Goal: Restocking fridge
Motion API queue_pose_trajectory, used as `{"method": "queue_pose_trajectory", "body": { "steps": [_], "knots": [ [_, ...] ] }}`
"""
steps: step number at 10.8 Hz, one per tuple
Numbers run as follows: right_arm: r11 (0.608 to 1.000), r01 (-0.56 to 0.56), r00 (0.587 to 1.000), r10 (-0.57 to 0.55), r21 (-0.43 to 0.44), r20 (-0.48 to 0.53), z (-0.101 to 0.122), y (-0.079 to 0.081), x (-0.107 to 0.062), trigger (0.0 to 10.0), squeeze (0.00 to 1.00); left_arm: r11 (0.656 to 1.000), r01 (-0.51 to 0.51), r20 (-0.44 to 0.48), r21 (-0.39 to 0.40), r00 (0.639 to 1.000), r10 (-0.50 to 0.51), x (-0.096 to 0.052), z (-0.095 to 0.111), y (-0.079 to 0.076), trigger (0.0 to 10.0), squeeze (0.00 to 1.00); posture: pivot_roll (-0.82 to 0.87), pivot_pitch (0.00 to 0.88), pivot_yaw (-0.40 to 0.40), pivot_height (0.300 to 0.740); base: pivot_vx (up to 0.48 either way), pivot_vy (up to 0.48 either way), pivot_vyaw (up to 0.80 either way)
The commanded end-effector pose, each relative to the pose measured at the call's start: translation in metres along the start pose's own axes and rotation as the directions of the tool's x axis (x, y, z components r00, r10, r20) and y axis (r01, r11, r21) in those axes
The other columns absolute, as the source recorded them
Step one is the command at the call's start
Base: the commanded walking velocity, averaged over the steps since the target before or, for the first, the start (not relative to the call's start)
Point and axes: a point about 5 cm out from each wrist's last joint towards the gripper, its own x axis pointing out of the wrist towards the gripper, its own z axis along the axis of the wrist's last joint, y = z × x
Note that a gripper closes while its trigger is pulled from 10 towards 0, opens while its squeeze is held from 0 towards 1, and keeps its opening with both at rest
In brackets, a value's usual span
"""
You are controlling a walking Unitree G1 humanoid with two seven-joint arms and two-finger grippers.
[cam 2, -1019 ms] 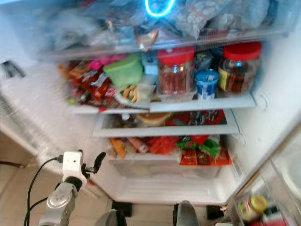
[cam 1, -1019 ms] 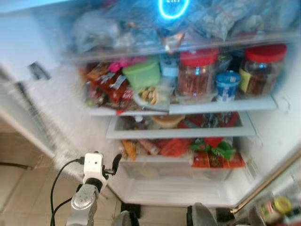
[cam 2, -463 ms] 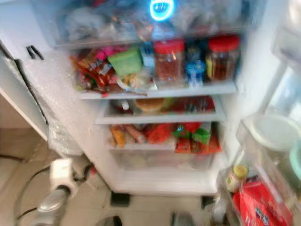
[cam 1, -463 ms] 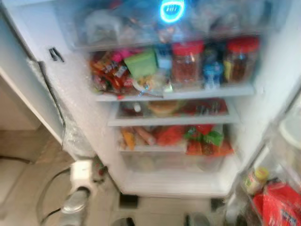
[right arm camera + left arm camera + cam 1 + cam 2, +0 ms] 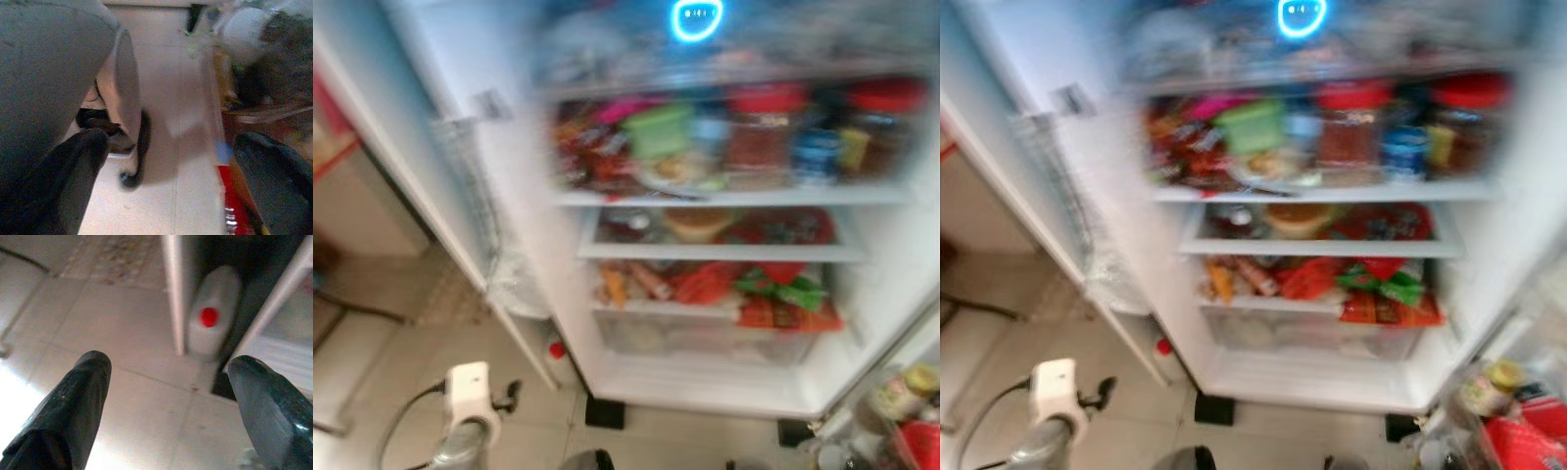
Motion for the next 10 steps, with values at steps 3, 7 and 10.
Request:
{"method": "queue_pose_trajectory", "body": {
  "steps": [3,7,10],
  "knots": [
    [0.999,-0.05,0.998,0.05,0.001,0.028,0.008,0.014,0.003,10.0,0.0,1.0,0.002,-0.018,-0.013,1.0,-0.002,0.002,0.0,-0.004,10.0,0.0,-0.24,0.0,0.161,0.646,0.0,0.48,0.0],
    [0.999,-0.048,0.998,0.048,0.01,0.028,0.009,0.015,0.004,10.0,0.0,0.994,0.098,-0.107,0.053,0.99,-0.092,0.004,-0.006,-0.02,10.0,0.0,-0.23,0.0,0.157,0.646,0.0,0.48,0.0],
    [0.999,-0.036,0.999,0.035,0.026,0.023,0.009,0.014,0.004,10.0,0.0,0.97,0.154,-0.249,0.19,0.963,-0.104,0.001,-0.02,-0.023,10.0,0.0,-0.23,0.0,0.156,0.646,0.0,0.16,0.0]
  ]
}}
